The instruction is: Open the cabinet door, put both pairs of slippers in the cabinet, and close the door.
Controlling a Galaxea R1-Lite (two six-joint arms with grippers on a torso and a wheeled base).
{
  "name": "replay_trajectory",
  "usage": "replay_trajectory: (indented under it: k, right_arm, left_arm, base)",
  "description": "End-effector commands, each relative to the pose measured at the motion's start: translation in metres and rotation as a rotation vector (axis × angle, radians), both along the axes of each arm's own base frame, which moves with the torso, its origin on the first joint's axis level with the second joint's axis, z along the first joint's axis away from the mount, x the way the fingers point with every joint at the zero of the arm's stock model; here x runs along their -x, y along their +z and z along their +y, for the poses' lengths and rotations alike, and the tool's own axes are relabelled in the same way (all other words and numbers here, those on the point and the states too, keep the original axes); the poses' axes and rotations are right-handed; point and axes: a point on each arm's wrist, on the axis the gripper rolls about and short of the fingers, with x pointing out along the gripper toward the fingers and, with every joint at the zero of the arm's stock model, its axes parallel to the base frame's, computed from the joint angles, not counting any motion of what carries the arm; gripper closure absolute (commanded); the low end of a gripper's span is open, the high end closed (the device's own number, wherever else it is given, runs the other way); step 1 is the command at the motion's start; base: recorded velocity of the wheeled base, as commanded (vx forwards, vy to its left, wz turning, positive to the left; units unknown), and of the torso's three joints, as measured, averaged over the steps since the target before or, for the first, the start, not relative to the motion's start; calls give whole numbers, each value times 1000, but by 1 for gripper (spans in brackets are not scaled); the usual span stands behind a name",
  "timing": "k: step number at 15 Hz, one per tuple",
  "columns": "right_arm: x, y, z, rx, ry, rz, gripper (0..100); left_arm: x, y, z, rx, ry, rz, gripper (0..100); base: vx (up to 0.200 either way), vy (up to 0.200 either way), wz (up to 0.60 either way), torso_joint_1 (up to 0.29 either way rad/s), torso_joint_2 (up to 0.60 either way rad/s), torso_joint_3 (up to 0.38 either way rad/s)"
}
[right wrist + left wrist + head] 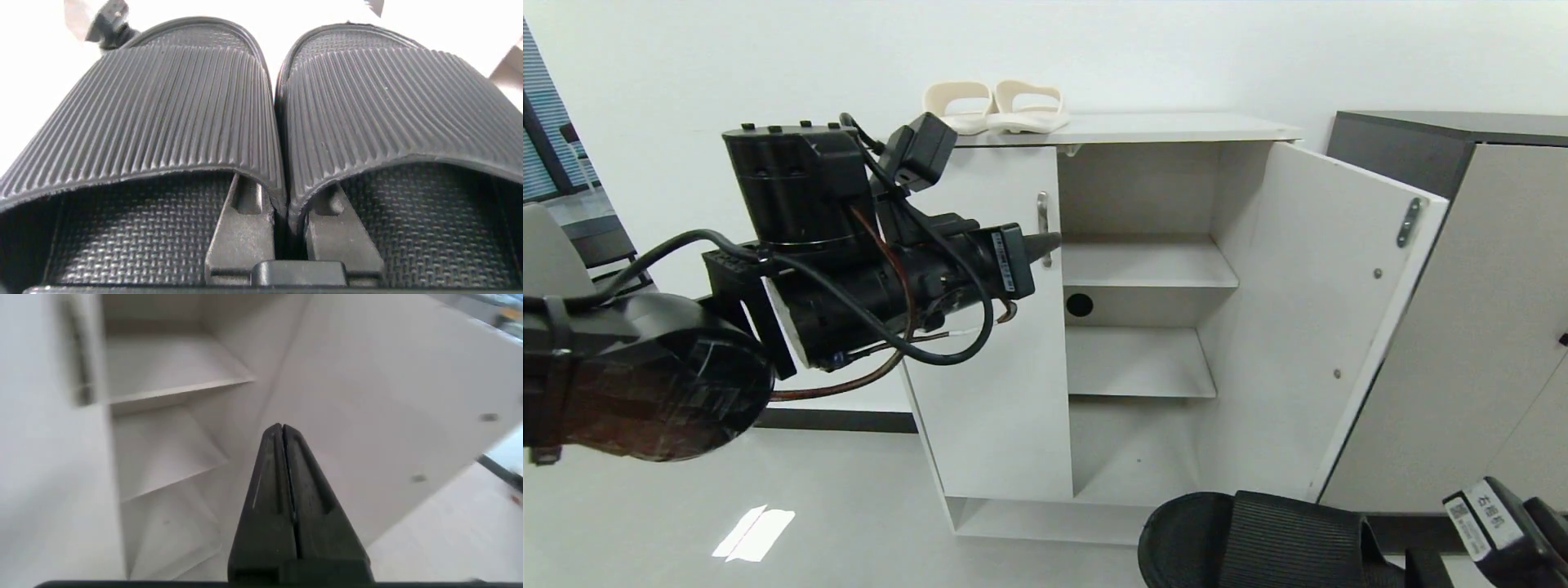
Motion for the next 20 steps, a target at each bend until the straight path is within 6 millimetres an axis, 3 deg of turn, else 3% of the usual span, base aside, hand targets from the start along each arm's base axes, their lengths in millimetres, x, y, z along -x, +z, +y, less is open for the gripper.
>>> replay_trajectory:
  k: [1,3,4,7,8,9,13,14,16,20]
  right_arm:
    - [-3,0,4,4,-5,5,100]
    - [-8,5,9,1,-44,5,100]
    - [-13,3,12,20,-107,10,100]
    - [-13,2,14,31,-126,7,100]
    - [-12,2,14,26,-124,3,100]
    - [-11,3,13,25,-126,2,100]
    - [-11,3,13,23,-127,1,100]
    - [-11,3,13,23,-127,1,100]
    - [-11,3,13,23,-129,0,100]
    - [-11,2,13,28,-126,-1,100]
  left_arm:
    - [22,10,16,17,55,-32,100]
    - [55,31,37,52,92,-87,100]
    - [82,41,60,47,122,-81,100]
    - [144,29,108,-16,207,10,100]
    - [180,15,125,-31,217,9,100]
    - [201,1,137,-68,288,3,100]
    - [250,-59,165,-129,664,-23,100]
    - [256,-68,167,-142,720,-26,100]
    - [268,-108,171,-214,867,9,100]
    - [279,-172,172,-338,849,7,100]
  base:
    - [0,0,0,0,0,0]
    - [0,0,0,0,0,0]
    - [0,0,0,0,0,0]
    - [0,0,0,0,0,0]
    - [0,0,0,0,0,0]
    - [0,0,0,0,0,0]
    - [0,0,0,0,0,0]
    - [0,0,0,0,0,0]
    - [0,0,0,0,0,0]
    - [0,0,0,0,0,0]
